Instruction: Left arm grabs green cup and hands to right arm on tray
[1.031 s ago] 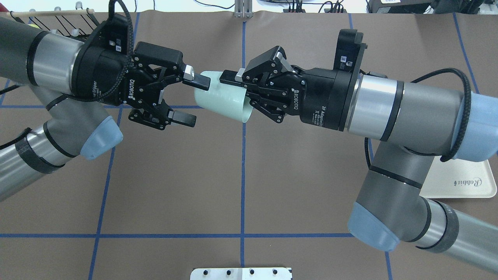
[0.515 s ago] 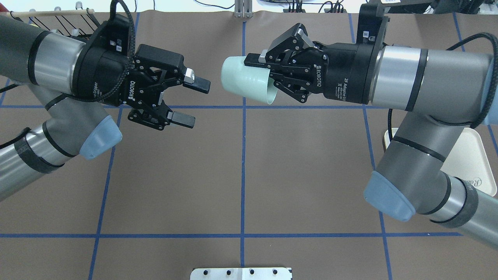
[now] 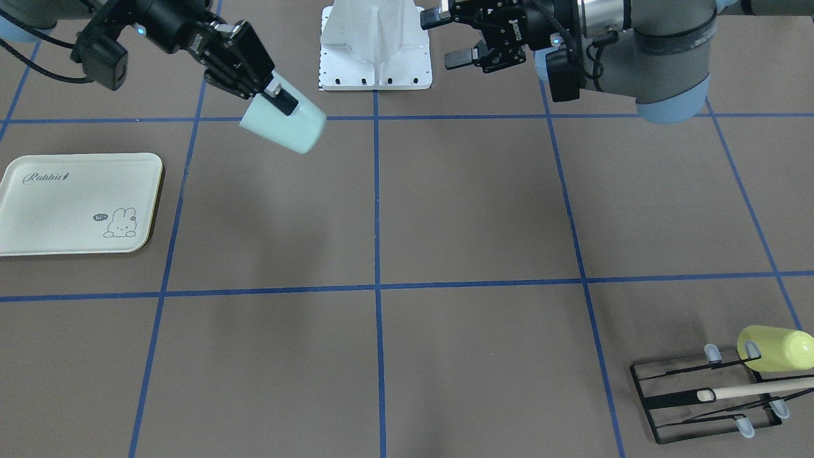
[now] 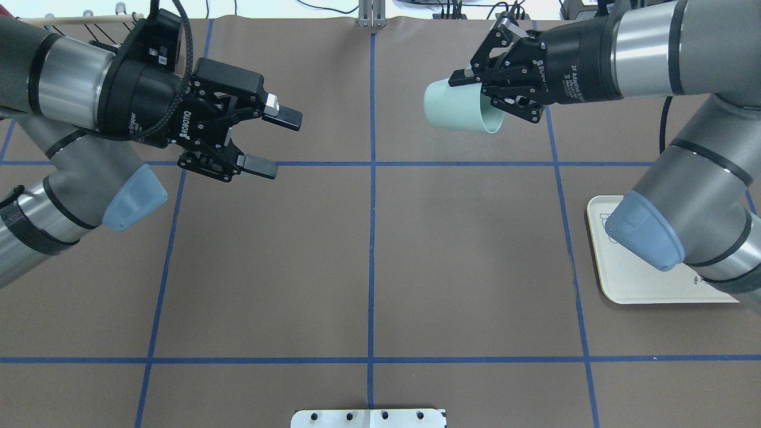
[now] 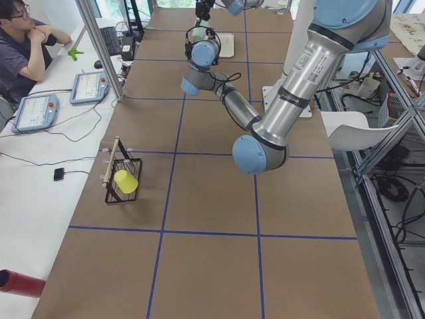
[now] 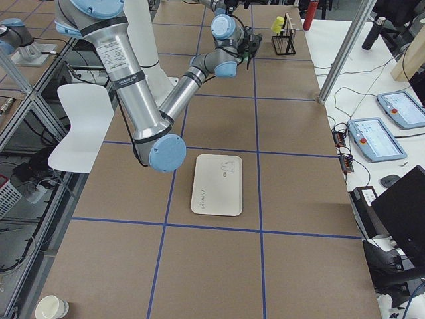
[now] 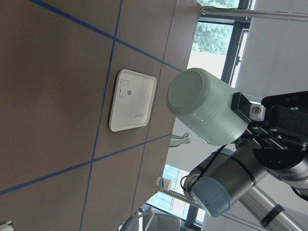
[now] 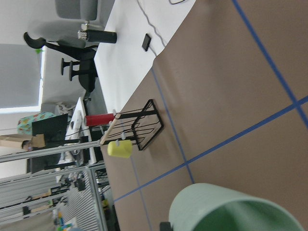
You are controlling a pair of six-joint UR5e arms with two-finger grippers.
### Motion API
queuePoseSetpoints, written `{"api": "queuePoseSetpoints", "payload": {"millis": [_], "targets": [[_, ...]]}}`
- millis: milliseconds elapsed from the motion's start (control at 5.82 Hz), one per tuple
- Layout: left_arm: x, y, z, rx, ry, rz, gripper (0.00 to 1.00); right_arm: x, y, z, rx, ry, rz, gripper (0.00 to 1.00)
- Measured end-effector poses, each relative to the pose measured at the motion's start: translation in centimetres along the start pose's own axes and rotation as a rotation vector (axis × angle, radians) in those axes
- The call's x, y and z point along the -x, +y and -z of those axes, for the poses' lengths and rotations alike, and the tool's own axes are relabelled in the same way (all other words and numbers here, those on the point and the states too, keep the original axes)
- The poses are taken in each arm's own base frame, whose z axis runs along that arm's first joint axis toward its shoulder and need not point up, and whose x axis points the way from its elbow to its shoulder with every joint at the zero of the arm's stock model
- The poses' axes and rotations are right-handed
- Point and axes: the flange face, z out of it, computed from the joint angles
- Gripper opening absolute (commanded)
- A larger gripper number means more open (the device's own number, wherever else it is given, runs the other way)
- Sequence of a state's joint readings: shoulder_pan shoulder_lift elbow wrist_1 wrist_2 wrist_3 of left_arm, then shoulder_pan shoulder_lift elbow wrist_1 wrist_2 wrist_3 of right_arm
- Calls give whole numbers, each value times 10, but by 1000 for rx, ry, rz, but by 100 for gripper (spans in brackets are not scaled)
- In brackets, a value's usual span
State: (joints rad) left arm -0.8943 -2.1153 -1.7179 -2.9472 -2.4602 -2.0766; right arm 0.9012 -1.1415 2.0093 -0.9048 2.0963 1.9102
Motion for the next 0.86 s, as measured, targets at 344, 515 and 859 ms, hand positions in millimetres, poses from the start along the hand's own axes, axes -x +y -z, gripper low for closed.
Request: {"api": "queuePoseSetpoints", "payload": {"millis": [344, 515, 859], "targets": [[14, -32, 20, -93, -139, -100, 100, -25, -36, 5, -79, 200, 107, 0], [32, -49, 35, -137, -217, -146, 100, -46, -46, 10, -94, 318, 190, 0], [72, -86, 84, -256, -395, -234, 100, -112, -53, 39, -95, 574, 408, 0]]}}
